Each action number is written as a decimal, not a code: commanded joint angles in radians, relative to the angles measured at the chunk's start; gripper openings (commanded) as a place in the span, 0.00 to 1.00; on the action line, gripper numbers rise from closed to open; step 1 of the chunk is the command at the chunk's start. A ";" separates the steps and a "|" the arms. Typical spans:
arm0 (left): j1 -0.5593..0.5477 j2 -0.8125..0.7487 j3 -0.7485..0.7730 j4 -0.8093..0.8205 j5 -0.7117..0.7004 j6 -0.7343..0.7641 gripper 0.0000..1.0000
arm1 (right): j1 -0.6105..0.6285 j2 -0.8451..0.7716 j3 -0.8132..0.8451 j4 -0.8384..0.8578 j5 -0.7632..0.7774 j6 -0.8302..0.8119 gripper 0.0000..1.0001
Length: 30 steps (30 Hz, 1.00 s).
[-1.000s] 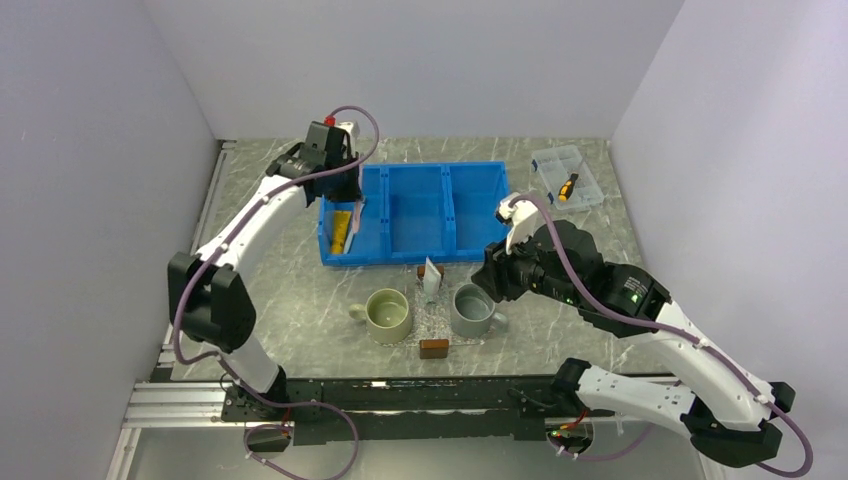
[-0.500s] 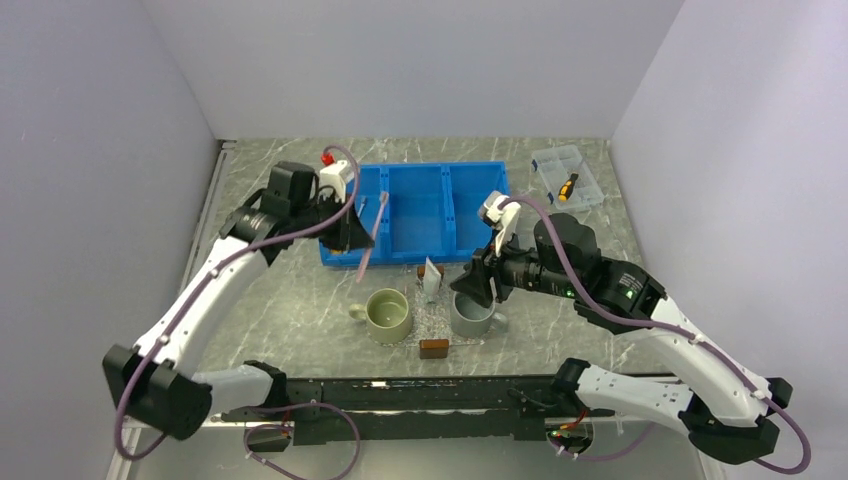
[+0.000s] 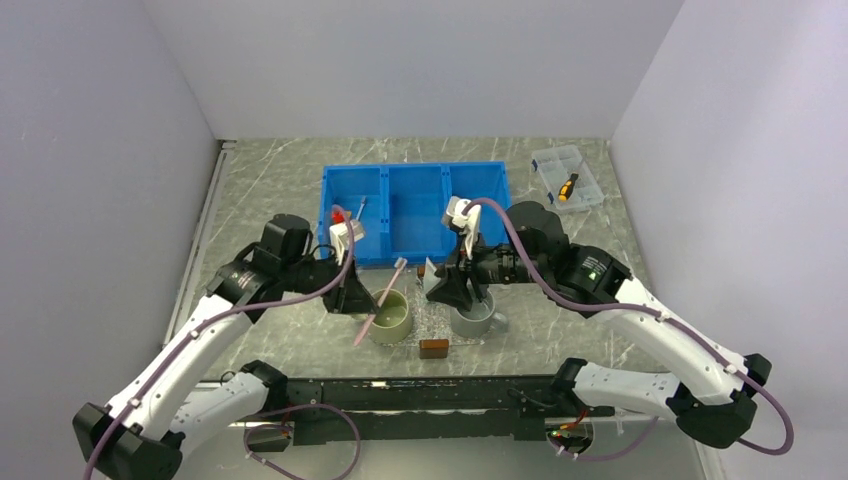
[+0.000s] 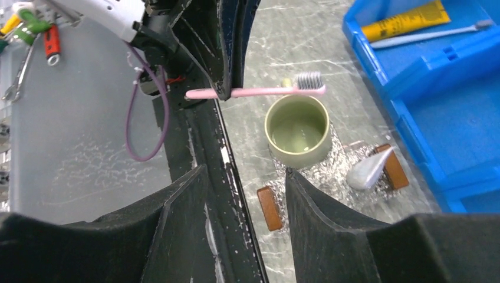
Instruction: Prepare toiletry sets of a toothbrush and toothpaste on the tray
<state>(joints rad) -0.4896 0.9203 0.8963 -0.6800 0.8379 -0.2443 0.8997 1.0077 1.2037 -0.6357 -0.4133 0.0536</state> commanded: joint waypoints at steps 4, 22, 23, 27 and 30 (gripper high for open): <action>-0.028 -0.103 -0.068 0.085 0.188 0.027 0.00 | -0.004 0.011 0.033 0.131 -0.222 -0.044 0.57; -0.168 -0.246 -0.074 0.089 0.184 0.040 0.00 | -0.007 0.077 0.024 0.210 -0.402 -0.005 0.63; -0.170 -0.245 -0.073 0.086 0.183 0.041 0.00 | -0.006 0.082 0.023 0.218 -0.416 0.000 0.62; -0.179 -0.244 -0.067 0.080 0.176 0.049 0.00 | -0.005 0.105 0.022 0.245 -0.460 0.016 0.60; -0.181 -0.239 -0.062 0.074 0.175 0.050 0.00 | -0.004 0.128 0.032 0.235 -0.476 0.016 0.59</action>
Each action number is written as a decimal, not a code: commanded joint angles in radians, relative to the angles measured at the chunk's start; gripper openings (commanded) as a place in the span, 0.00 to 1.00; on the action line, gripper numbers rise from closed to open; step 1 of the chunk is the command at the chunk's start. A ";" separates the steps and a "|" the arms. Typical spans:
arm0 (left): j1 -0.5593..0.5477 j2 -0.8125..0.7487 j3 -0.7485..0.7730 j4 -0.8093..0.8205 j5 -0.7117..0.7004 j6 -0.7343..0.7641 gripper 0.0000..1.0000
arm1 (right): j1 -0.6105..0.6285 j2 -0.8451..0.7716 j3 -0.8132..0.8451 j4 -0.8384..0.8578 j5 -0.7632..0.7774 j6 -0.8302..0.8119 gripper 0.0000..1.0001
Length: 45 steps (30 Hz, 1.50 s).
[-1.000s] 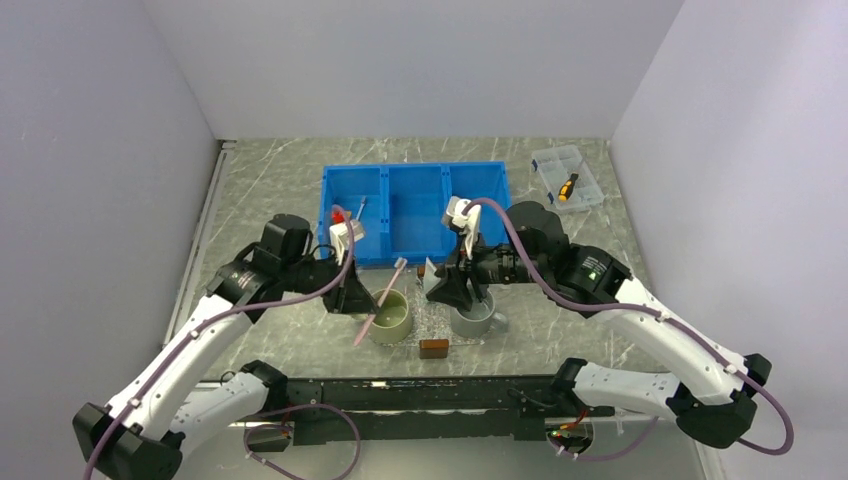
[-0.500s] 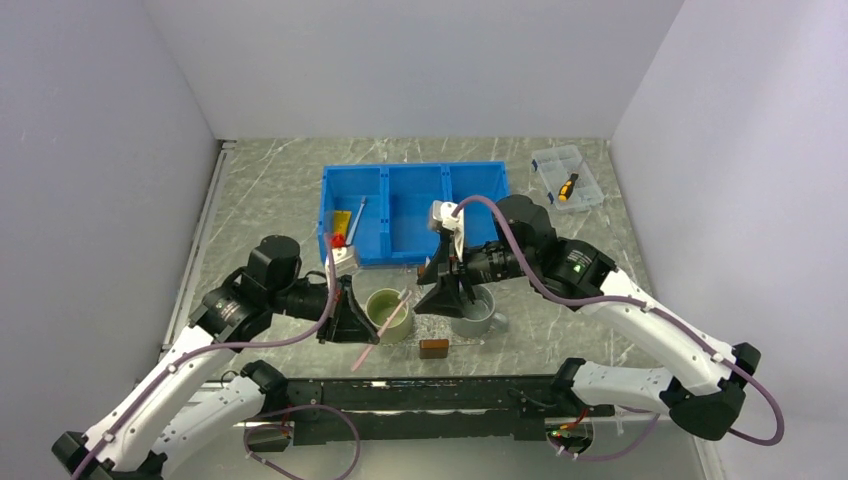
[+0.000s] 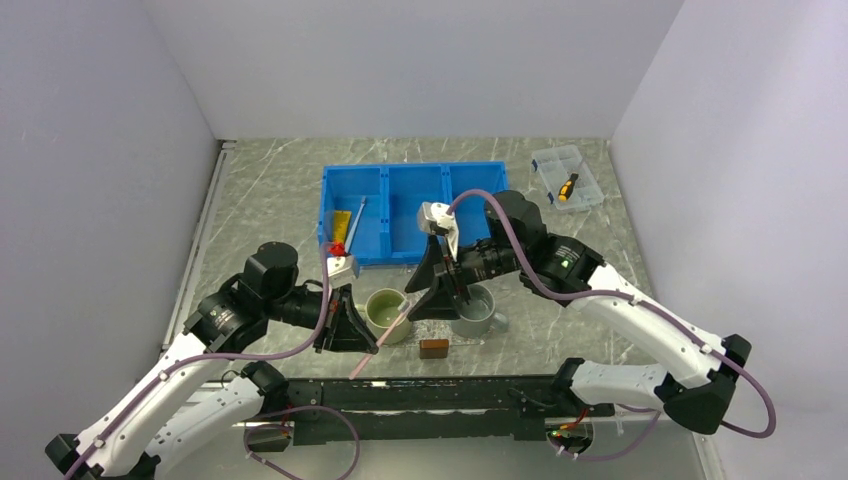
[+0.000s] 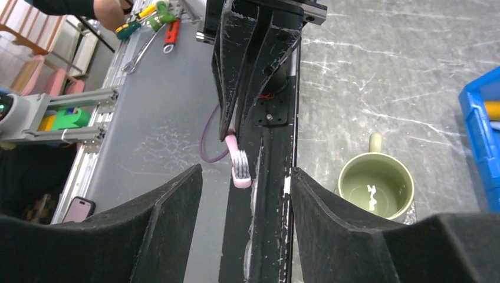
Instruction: Prepare toiletry sets of a toothbrush and toothpaste on the tray
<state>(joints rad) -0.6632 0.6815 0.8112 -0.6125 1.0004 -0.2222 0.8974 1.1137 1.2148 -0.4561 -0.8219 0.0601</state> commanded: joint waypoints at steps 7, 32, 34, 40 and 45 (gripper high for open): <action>-0.011 0.001 0.022 0.004 0.000 0.031 0.00 | 0.000 0.035 0.008 0.074 -0.079 0.017 0.47; -0.012 0.023 0.038 -0.027 -0.067 0.048 0.37 | 0.003 0.040 -0.015 0.075 -0.115 0.010 0.00; -0.012 0.027 0.041 -0.032 -0.079 0.050 0.44 | 0.003 0.040 -0.009 0.059 -0.099 0.005 0.00; -0.012 0.050 0.072 -0.048 -0.173 0.047 0.51 | 0.004 0.035 0.048 -0.058 -0.001 -0.040 0.00; -0.011 0.023 0.112 -0.061 -0.355 0.019 0.62 | 0.004 0.037 0.122 -0.231 0.156 -0.051 0.00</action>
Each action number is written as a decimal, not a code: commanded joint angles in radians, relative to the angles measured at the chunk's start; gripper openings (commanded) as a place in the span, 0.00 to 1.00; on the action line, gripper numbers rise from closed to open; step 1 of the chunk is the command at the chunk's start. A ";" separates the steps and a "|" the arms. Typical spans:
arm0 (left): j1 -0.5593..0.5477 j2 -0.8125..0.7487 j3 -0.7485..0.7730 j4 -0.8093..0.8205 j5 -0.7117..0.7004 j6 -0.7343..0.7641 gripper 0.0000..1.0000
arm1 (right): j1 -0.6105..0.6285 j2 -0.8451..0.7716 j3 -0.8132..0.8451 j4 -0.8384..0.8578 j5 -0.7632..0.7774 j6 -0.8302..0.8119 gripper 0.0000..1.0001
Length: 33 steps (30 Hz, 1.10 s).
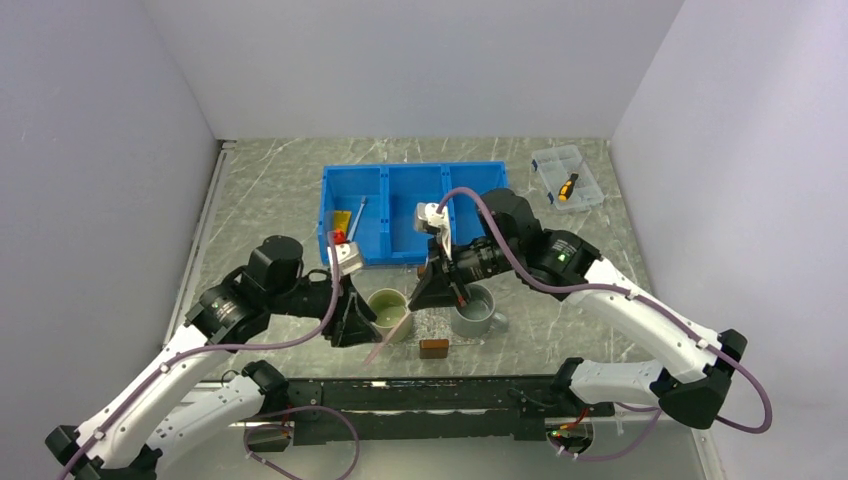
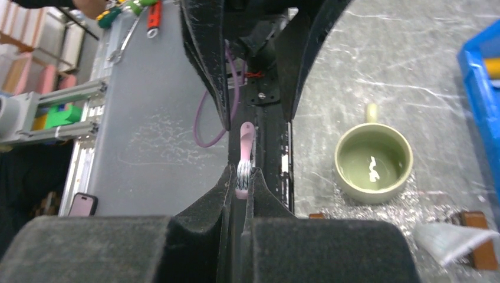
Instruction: Prepare toiletry sets of a toothbrush and toothpaste on the tray
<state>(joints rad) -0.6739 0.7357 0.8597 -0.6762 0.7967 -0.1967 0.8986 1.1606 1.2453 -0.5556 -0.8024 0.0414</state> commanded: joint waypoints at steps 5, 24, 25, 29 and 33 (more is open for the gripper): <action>-0.002 -0.086 0.076 0.001 -0.331 -0.025 0.68 | 0.001 -0.017 0.134 -0.238 0.266 -0.056 0.00; -0.001 -0.269 -0.066 0.020 -0.685 -0.053 0.99 | 0.008 0.082 0.244 -0.455 0.714 0.031 0.00; 0.000 -0.273 -0.067 0.014 -0.692 -0.053 0.99 | 0.010 0.086 0.244 -0.454 0.718 0.031 0.00; -0.001 -0.282 -0.072 0.007 -0.696 -0.055 0.99 | 0.016 0.109 0.248 -0.445 0.744 0.037 0.00; 0.000 -0.288 -0.077 0.007 -0.694 -0.056 0.99 | 0.027 0.128 0.259 -0.436 0.770 0.040 0.00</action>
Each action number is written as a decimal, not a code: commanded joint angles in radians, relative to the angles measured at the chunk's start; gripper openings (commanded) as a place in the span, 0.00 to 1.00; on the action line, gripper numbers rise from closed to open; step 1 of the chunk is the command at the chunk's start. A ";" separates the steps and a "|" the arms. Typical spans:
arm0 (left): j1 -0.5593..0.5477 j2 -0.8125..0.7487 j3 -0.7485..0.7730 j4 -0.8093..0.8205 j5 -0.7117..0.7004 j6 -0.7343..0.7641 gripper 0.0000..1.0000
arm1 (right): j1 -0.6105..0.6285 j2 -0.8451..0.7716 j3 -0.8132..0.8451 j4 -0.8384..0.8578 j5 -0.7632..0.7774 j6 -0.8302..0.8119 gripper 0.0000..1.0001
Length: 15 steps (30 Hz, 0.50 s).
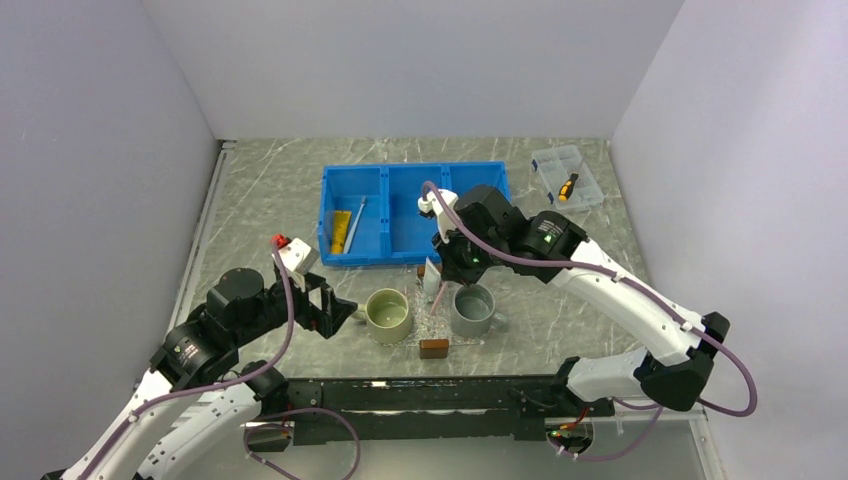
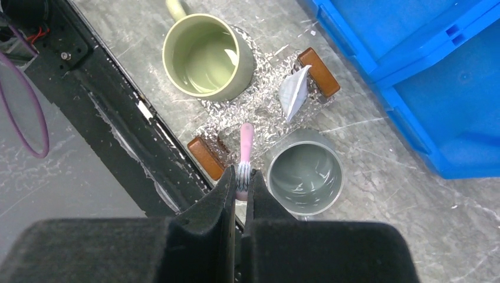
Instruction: Prepare toiletry sets of a toothbrush and toothpaste on the tray
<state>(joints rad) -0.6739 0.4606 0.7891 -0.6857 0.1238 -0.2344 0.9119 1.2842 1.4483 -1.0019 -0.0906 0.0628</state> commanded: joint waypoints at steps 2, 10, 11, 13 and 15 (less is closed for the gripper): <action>-0.002 -0.013 -0.005 0.017 -0.021 -0.019 0.99 | 0.020 0.015 0.062 0.009 0.075 0.020 0.00; -0.002 -0.018 -0.006 0.013 -0.030 -0.019 0.99 | 0.039 0.040 0.047 0.024 0.110 0.027 0.00; -0.002 -0.020 -0.005 0.012 -0.032 -0.019 1.00 | 0.041 0.042 0.045 0.031 0.114 0.028 0.00; -0.002 -0.022 -0.006 0.012 -0.033 -0.019 0.99 | 0.046 0.049 0.039 0.037 0.118 0.031 0.00; -0.002 -0.024 -0.006 0.012 -0.035 -0.019 0.99 | 0.053 0.057 0.032 0.048 0.126 0.035 0.00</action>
<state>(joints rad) -0.6739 0.4526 0.7891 -0.6857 0.1070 -0.2344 0.9512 1.3346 1.4704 -1.0000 -0.0059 0.0750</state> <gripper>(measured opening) 0.994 0.046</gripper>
